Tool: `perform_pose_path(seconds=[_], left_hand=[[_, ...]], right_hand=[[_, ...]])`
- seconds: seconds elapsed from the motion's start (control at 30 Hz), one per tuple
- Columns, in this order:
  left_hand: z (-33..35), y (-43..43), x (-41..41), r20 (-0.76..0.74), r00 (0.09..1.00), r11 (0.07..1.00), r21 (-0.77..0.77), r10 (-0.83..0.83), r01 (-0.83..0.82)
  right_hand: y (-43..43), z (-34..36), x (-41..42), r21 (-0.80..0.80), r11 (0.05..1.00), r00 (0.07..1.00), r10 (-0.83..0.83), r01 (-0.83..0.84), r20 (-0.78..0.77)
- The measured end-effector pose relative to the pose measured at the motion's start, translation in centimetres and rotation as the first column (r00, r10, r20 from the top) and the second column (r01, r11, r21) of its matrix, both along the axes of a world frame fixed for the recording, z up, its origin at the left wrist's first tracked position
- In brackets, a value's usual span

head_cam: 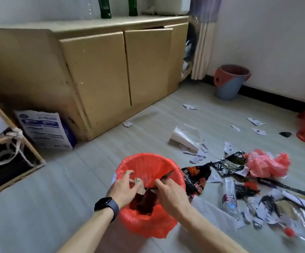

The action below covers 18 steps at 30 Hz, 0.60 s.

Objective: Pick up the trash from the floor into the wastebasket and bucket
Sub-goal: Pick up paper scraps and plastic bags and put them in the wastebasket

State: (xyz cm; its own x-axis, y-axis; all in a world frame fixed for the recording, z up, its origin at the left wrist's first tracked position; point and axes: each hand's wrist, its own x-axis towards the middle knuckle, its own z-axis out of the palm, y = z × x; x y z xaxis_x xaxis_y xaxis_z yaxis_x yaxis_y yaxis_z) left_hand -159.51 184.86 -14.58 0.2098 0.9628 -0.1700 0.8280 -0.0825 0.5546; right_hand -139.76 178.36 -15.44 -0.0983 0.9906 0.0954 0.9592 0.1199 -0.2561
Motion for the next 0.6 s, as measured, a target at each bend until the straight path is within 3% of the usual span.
perform_pose_path(seconds=[0.1,0.2,0.27,0.33,0.43,0.6], left_hand=[[-1.3,-0.8,-0.4,-0.271,0.952,0.986,0.050,-0.141,0.161],[-2.5,-1.8,-1.6,-0.485,0.844,0.962,0.019,-0.229,0.272],[-2.9,-2.5,-2.2,-0.506,0.830,0.964,-0.017,-0.236,0.264],[-2.7,-2.9,-3.0,-0.474,0.853,0.974,-0.053,-0.217,0.219],[-1.9,-3.8,-3.9,-0.448,0.871,0.978,-0.050,-0.204,0.203],[0.0,-5.1,-5.7,-0.465,0.875,0.990,-0.092,-0.139,0.108]], right_hand=[[0.0,-1.0,0.1,-0.170,0.985,0.995,-0.034,0.018,-0.091],[-1.1,-1.6,0.6,-0.065,0.988,0.983,-0.150,0.143,-0.109],[-2.8,-2.0,1.4,-0.054,0.938,0.922,-0.348,0.344,-0.168],[-4.5,-2.2,1.7,-0.205,0.857,0.798,-0.516,0.474,-0.311],[-5.9,-1.7,0.4,-0.470,0.752,0.586,-0.657,0.462,-0.474],[-6.2,-2.6,-0.6,-0.559,0.728,0.579,-0.672,0.398,-0.462]])
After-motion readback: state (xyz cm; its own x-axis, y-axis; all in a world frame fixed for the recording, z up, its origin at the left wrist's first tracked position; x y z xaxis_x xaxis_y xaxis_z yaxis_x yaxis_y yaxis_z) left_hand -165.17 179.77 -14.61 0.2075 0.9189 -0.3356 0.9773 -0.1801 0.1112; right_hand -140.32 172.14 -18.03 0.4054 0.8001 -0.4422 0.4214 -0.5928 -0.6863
